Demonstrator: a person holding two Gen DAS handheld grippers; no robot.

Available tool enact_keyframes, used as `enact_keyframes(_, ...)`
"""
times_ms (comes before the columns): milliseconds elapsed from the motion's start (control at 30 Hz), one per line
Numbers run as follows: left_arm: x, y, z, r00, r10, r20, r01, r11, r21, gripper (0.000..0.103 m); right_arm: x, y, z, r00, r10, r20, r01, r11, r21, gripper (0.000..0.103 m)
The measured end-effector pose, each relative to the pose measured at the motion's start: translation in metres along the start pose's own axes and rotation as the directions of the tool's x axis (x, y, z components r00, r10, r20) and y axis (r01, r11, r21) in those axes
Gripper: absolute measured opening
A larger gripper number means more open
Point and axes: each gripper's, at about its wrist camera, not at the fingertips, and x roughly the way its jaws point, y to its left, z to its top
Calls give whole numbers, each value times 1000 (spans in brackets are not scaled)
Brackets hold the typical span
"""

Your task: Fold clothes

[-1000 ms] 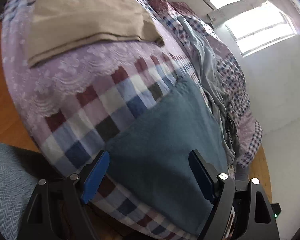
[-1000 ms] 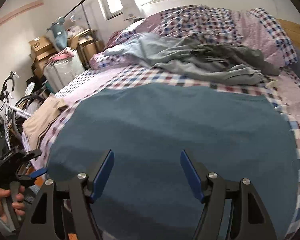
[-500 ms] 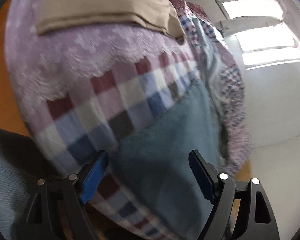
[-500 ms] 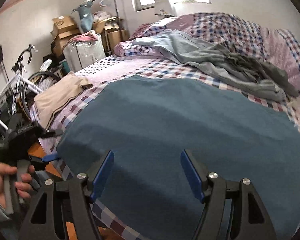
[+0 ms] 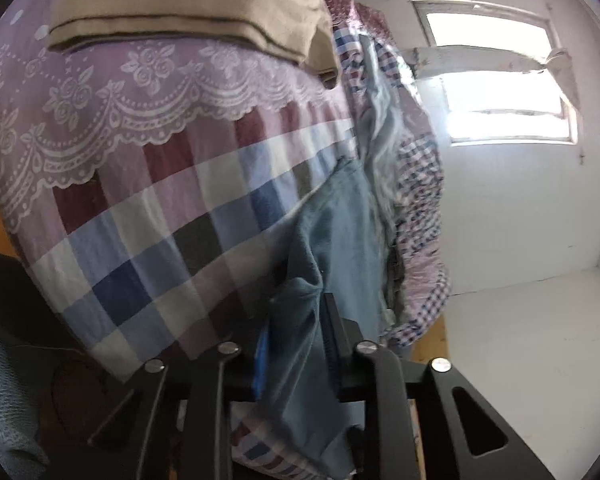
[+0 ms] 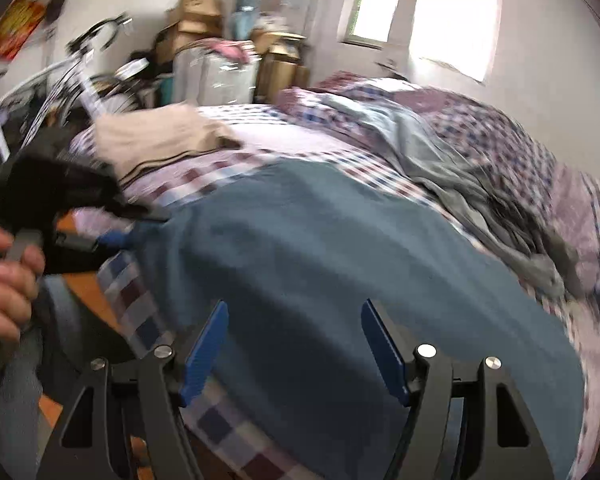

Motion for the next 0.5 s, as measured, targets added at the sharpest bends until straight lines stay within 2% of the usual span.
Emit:
enact_keyframes(33,-2,0,0,1000,-14,-2,14,1000,-5,14,2,10,1,1000,-4,6,4,999,-36,73)
enact_keyframes(200,-12,-2,3,997,-79,-8,79,997,-20,11,12,59,2,999,-27,46,37,975,-219,73)
enact_keyframes(300,-17,-4,6,993,-115,-10,115,993,-27,9,20,87,1,996,-46,81,71,937,-342,73)
enact_keyframes(367,-18,-4,9,991,-133,-16,132,990,-41,9,27,102,-1,989,-85,121,128,900,-417,73)
enact_keyframes(500,-17,-4,9,987,-160,-22,158,986,-56,8,46,120,-1,971,-159,178,228,841,-490,72)
